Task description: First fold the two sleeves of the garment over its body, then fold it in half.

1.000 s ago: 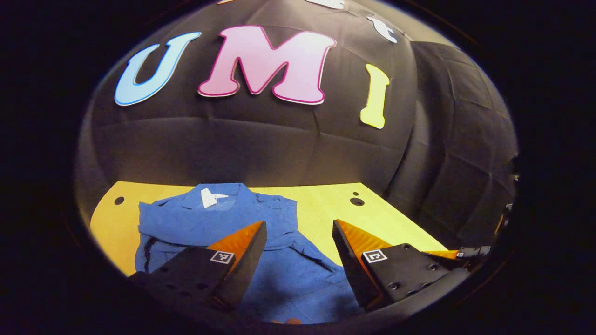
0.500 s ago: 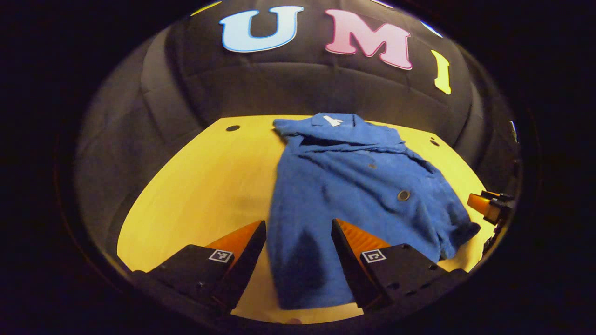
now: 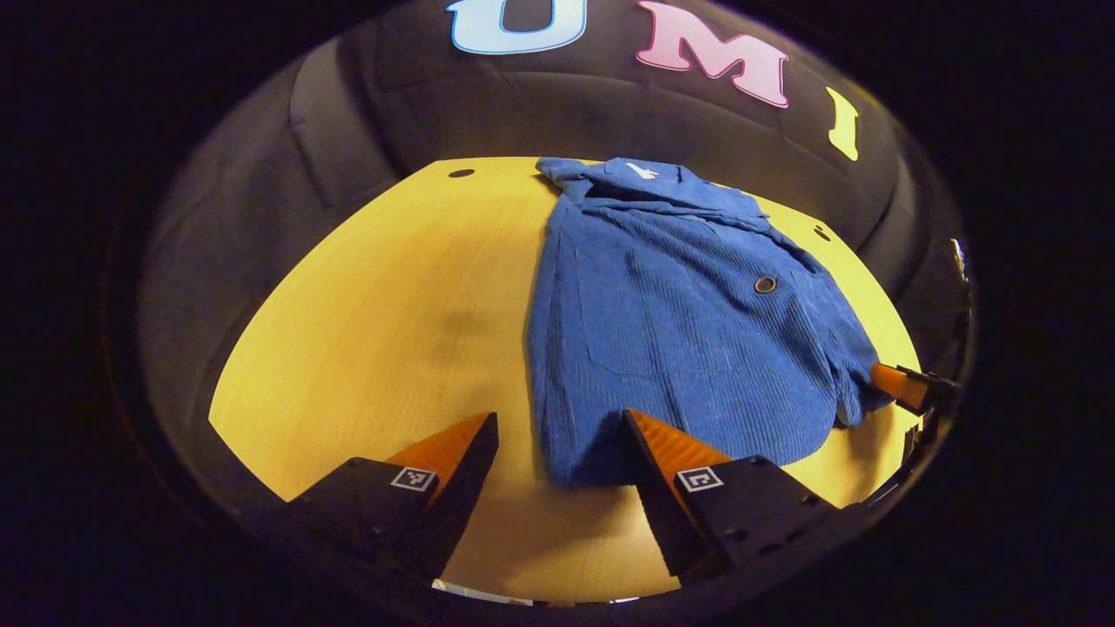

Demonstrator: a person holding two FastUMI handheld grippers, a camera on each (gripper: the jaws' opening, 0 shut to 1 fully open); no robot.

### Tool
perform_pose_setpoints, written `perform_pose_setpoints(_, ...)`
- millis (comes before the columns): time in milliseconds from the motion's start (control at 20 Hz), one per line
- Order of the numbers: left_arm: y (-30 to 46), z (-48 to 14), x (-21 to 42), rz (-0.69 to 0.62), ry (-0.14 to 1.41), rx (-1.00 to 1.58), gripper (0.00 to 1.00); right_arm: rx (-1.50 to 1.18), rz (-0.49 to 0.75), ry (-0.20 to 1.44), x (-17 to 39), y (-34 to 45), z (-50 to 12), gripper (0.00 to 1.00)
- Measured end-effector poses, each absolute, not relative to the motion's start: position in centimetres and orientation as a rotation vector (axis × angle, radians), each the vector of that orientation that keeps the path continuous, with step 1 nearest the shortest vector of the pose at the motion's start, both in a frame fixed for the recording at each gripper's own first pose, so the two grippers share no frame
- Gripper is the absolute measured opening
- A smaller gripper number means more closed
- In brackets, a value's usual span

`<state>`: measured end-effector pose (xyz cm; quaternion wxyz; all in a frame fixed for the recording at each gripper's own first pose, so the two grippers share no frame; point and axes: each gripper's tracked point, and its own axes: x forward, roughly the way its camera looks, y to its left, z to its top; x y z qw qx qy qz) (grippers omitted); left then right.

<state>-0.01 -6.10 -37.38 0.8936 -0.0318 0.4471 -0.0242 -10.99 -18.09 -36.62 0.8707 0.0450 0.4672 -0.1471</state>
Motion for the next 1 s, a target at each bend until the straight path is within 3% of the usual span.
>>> perform_pose_setpoints(250,-7.4,-37.4,0.9,-0.056,0.929,-0.052,0.77,0.143,-0.287,0.991,-10.7,-17.3,-36.8,0.99)
perform_pose_setpoints(400,-8.5,-37.6,2.2,-0.078,0.927,-0.062,0.48,0.136,-0.239,1.0,-10.0,-16.2,-36.9,0.55)
perform_pose_setpoints(450,-8.7,-37.2,1.9,-0.068,0.927,-0.08,0.48,0.137,-0.233,0.998,-9.5,-16.0,-37.0,0.35)
perform_pose_setpoints(500,-9.2,-37.2,2.1,-0.064,0.931,-0.108,0.25,0.132,-0.238,1.002,-9.4,-16.1,-37.0,0.14)
perform_pose_setpoints(550,-9.2,-37.2,2.3,-0.053,0.933,-0.139,0.2,0.119,-0.219,1.007,-9.2,-15.8,-37.0,0.12)
perform_pose_setpoints(600,-9.8,-37.2,2.7,-0.079,0.926,-0.165,0.05,0.117,-0.215,1.01,-9.1,-15.7,-36.8,0.08)
perform_pose_setpoints(750,-10.3,-37.2,3.0,-0.124,0.931,-0.214,0.0,0.171,-0.136,1.007,-8.1,-15.3,-37.0,0.0)
perform_pose_setpoints(1000,-10.9,-35.4,4.3,-0.148,0.908,-0.246,0.0,0.266,-0.15,0.935,-5.4,-15.7,-35.2,0.01)
